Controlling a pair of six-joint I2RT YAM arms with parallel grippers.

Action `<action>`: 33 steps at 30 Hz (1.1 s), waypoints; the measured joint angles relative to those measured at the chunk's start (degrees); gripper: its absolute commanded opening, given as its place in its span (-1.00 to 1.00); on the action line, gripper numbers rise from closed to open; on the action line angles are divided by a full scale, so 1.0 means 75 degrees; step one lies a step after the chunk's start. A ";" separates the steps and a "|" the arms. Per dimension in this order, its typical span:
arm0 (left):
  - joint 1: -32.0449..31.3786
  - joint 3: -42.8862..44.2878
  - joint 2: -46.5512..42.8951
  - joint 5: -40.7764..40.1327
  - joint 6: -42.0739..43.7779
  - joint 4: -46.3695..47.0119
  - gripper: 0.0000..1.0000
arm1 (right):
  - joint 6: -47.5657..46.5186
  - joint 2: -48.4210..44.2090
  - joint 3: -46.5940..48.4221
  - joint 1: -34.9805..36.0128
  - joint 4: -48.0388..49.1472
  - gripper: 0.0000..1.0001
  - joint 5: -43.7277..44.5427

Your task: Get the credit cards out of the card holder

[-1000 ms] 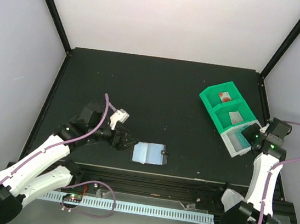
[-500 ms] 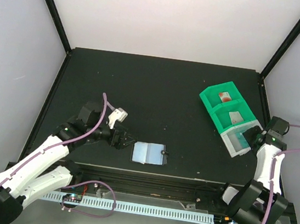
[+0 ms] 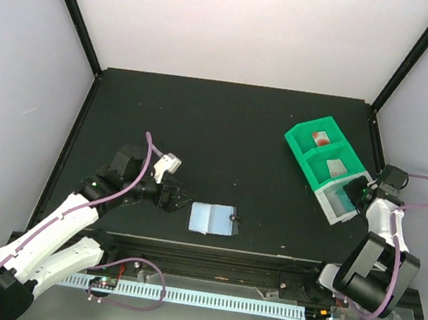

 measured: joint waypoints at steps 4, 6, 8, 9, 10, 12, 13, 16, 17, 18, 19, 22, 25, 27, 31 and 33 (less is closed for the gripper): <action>0.0044 0.0000 0.0003 -0.0003 0.0035 0.0000 0.98 | -0.0096 0.0309 -0.0006 0.0000 0.0286 -0.98 0.0006; 0.0055 0.0000 0.0003 -0.0009 0.0047 -0.0003 0.98 | -0.0146 0.0373 -0.0006 -0.0003 0.0388 -0.98 0.0055; 0.0070 0.0000 0.0003 -0.0009 0.0058 -0.0003 0.98 | -0.0192 0.0428 -0.0006 -0.0029 0.0440 -0.98 0.0125; 0.0090 0.0000 0.0006 -0.0009 0.0061 -0.0003 0.98 | -0.0239 0.0455 -0.0006 -0.0032 0.0466 -0.98 0.0166; 0.0099 0.0000 0.0009 -0.0009 0.0061 0.0000 0.98 | -0.0280 0.0472 -0.0006 -0.0032 0.0484 -0.98 0.0207; 0.0114 0.0000 0.0029 -0.0009 0.0067 -0.0003 0.98 | -0.0361 0.0490 -0.0006 -0.0032 0.0525 -0.93 0.0289; 0.0122 0.0000 0.0055 -0.0009 0.0076 0.0000 0.98 | -0.0391 0.0490 -0.0006 -0.0032 0.0542 -0.87 0.0329; 0.0149 0.0006 0.0131 -0.0012 0.0085 -0.0003 0.98 | -0.0516 0.0487 -0.0009 -0.0029 0.0600 -0.71 0.0490; 0.0149 0.0009 0.0154 -0.0012 0.0087 -0.0003 0.98 | -0.0548 0.0487 -0.0009 -0.0029 0.0606 -0.67 0.0551; 0.0149 0.0015 0.0169 -0.0015 0.0087 0.0000 0.98 | -0.0545 0.0487 -0.0009 -0.0032 0.0609 -0.63 0.0595; 0.0152 0.0015 0.0172 -0.0015 0.0087 -0.0003 0.98 | -0.0560 0.0487 -0.0009 -0.0029 0.0609 -0.59 0.0647; 0.0187 0.0029 0.0172 -0.0015 0.0087 -0.0003 0.98 | -0.0551 0.0495 -0.0009 -0.0029 0.0612 -0.49 0.0755; 0.0201 0.0073 0.0172 -0.0026 0.0085 -0.0003 0.98 | -0.0522 0.0551 -0.0006 -0.0029 0.0580 -0.43 0.0898; 0.0204 0.0090 0.0169 -0.0035 0.0082 -0.0003 0.98 | -0.0519 0.0580 -0.0003 -0.0029 0.0484 -0.42 0.0994; 0.0233 0.0096 0.0169 -0.0259 -0.0006 -0.0015 0.98 | -0.0475 0.0481 0.0076 -0.0029 0.0210 -0.38 0.1221; 0.0236 0.0096 0.0169 -0.0592 -0.0140 -0.0087 0.98 | -0.0338 0.0309 0.0154 -0.0029 0.0017 -0.33 0.1419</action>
